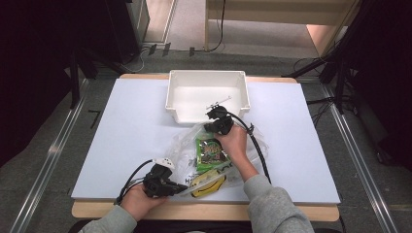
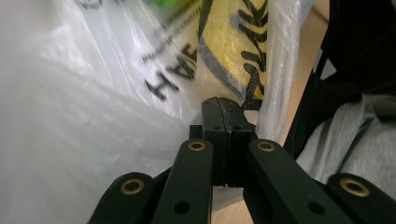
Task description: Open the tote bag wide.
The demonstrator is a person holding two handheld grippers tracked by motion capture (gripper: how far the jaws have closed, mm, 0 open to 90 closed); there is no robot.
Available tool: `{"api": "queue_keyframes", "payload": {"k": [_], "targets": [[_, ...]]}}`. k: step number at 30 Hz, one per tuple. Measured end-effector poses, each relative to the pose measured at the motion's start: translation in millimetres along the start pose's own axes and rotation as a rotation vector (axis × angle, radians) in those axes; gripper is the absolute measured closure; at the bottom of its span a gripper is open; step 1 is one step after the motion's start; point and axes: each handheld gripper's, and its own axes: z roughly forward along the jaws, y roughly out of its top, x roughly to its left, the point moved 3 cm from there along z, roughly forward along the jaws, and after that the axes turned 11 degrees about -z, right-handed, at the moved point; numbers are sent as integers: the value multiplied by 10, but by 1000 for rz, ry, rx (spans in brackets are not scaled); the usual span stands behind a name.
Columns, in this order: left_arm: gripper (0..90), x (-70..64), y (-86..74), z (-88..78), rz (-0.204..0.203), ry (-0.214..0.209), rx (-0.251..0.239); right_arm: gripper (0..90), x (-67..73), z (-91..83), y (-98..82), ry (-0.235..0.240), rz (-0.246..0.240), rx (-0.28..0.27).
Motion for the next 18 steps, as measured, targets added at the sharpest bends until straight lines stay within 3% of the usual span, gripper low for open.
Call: {"api": "queue_keyframes", "payload": {"k": [3,12,18], "targets": [[858,-22,53,-32,-8,19,-17,900,13,-72,16,5,-4,-20],[691,-54,176,-181,-20,26,-86,879,84,-372,6,37,-46,-66],[545,-94,297,-294,-11,35,-119,743,116,-538,-36,89,-41,-103]]}}
